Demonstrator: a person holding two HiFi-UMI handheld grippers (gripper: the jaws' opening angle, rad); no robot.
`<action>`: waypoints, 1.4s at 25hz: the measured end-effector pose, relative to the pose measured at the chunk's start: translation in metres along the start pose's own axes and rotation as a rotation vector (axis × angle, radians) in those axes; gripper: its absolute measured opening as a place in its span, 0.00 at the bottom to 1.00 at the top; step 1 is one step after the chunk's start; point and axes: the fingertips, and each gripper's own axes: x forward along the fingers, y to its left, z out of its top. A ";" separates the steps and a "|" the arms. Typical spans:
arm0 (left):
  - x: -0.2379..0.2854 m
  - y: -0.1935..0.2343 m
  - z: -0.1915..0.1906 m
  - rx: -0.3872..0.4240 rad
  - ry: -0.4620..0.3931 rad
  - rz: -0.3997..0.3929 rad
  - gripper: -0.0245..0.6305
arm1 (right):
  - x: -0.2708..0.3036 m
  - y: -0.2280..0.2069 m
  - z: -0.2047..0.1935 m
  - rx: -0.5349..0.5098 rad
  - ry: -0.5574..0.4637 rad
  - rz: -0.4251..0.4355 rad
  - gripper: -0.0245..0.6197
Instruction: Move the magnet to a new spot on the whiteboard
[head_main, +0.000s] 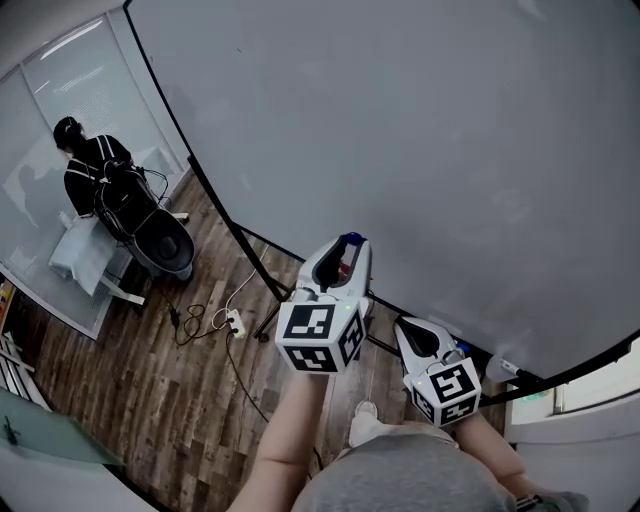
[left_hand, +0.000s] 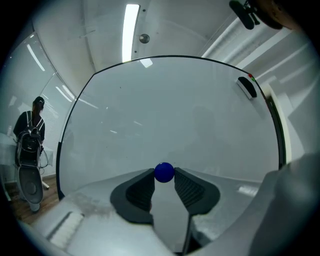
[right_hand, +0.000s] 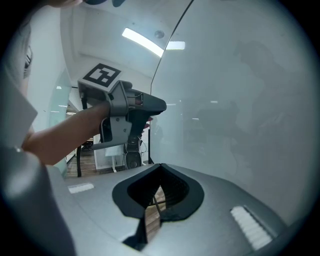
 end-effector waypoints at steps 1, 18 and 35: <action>0.004 -0.001 0.000 0.000 0.001 -0.011 0.24 | 0.002 -0.002 0.001 0.002 -0.001 -0.010 0.04; 0.063 -0.024 0.002 0.030 0.026 -0.147 0.24 | 0.007 -0.039 0.005 0.042 -0.010 -0.157 0.04; 0.065 -0.023 0.003 0.095 0.041 -0.222 0.26 | 0.030 -0.032 0.012 0.050 -0.020 -0.181 0.04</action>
